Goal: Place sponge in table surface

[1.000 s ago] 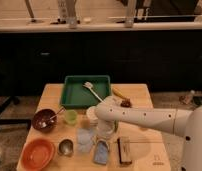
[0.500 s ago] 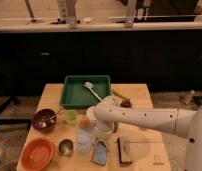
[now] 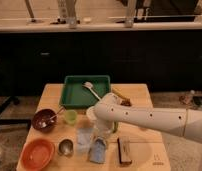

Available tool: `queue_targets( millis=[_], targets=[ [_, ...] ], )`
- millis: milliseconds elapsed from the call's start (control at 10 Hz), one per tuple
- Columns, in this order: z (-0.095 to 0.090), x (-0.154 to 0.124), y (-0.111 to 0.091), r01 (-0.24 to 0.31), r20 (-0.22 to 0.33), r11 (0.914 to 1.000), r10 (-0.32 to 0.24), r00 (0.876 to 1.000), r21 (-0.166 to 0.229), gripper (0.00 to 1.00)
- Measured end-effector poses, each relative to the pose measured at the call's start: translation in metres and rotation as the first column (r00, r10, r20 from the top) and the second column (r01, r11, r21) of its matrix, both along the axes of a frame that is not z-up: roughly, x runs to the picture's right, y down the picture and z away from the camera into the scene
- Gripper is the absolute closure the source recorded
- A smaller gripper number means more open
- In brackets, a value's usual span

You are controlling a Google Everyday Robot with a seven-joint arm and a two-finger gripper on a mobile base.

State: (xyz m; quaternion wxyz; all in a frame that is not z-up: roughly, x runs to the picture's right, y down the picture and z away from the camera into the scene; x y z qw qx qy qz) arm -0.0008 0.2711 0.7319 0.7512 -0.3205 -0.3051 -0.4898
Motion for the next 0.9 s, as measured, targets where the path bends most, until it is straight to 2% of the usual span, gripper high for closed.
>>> queue_targets(
  millis=[200, 900],
  targets=[
    [-0.01, -0.01, -0.011, 0.007, 0.019, 0.9996, -0.008, 1.0, 0.027, 1.0],
    [-0.041, -0.03, -0.04, 0.028, 0.037, 0.9946, -0.032, 0.999, 0.1, 1.0]
  ],
)
